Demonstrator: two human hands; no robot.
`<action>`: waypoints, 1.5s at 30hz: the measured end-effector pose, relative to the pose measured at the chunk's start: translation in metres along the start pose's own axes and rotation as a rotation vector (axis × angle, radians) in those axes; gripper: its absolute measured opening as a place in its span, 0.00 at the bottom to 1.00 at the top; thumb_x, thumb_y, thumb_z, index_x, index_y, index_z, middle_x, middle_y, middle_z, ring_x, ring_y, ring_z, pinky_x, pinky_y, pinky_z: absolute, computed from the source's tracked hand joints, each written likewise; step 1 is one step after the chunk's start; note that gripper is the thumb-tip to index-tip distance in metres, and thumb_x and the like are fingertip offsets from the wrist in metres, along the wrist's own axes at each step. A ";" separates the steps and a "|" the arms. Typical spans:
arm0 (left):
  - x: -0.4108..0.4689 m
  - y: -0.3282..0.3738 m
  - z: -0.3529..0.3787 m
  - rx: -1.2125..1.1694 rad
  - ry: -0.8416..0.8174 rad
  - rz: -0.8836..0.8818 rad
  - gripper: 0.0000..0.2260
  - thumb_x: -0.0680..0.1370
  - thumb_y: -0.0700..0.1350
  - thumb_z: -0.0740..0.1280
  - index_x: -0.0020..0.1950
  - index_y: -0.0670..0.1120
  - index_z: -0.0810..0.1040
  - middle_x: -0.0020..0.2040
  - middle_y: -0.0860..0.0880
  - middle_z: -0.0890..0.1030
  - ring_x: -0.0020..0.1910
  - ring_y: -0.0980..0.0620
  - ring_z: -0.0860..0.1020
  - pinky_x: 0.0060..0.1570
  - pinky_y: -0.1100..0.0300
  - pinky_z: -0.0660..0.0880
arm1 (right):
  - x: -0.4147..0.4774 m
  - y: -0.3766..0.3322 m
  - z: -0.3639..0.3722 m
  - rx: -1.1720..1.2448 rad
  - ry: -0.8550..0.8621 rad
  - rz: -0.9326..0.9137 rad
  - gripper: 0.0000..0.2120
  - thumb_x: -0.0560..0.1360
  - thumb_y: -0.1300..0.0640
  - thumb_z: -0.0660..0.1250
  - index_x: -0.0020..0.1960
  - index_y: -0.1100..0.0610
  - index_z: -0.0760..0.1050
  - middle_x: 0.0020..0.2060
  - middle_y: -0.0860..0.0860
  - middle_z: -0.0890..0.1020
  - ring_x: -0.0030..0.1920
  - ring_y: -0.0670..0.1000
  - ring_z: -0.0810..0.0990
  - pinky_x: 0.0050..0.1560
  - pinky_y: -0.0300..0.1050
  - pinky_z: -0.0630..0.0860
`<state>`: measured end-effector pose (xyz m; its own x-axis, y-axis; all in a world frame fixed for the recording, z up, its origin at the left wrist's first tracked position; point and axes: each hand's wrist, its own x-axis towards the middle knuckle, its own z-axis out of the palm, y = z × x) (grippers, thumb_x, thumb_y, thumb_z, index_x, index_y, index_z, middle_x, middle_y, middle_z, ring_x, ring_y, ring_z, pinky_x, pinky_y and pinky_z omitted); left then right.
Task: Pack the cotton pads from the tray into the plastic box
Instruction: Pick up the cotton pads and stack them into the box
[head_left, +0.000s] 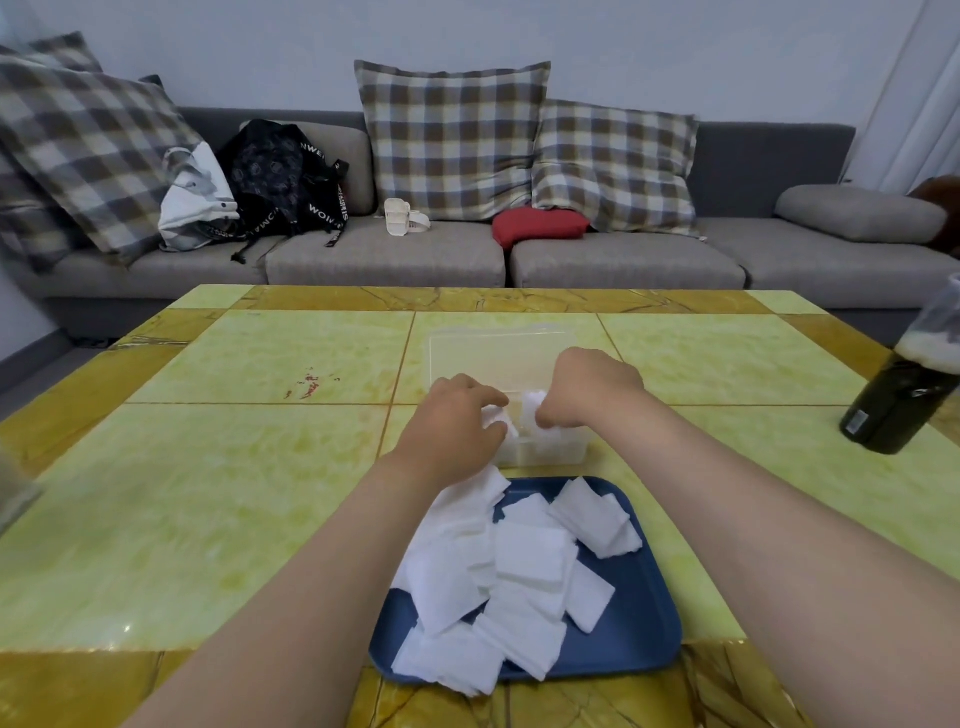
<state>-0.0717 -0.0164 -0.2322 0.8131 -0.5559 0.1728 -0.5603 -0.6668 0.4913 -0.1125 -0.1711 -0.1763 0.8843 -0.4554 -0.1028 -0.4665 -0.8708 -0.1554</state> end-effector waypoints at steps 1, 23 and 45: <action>-0.001 -0.001 0.000 -0.013 -0.003 0.002 0.17 0.81 0.48 0.64 0.70 0.51 0.76 0.67 0.49 0.73 0.70 0.49 0.65 0.64 0.60 0.64 | 0.001 -0.005 0.000 -0.017 -0.039 0.004 0.08 0.70 0.52 0.73 0.43 0.54 0.75 0.38 0.49 0.81 0.37 0.51 0.79 0.33 0.40 0.69; -0.012 0.002 0.001 0.282 -0.277 0.123 0.32 0.83 0.60 0.52 0.83 0.50 0.46 0.83 0.53 0.44 0.81 0.54 0.41 0.78 0.52 0.40 | -0.009 0.000 0.008 0.594 -0.263 -0.055 0.08 0.78 0.62 0.64 0.49 0.64 0.81 0.44 0.55 0.85 0.45 0.53 0.86 0.45 0.48 0.78; -0.062 0.050 -0.006 -0.114 -0.232 -0.016 0.14 0.80 0.46 0.64 0.65 0.50 0.79 0.58 0.53 0.81 0.51 0.57 0.77 0.52 0.65 0.71 | -0.079 0.052 0.025 0.009 -0.205 -0.128 0.11 0.68 0.49 0.76 0.39 0.55 0.79 0.33 0.49 0.77 0.36 0.52 0.76 0.33 0.41 0.68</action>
<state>-0.1492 -0.0127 -0.2133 0.7566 -0.6532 -0.0298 -0.5153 -0.6236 0.5878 -0.2071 -0.1757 -0.2008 0.9146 -0.2931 -0.2784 -0.3514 -0.9169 -0.1891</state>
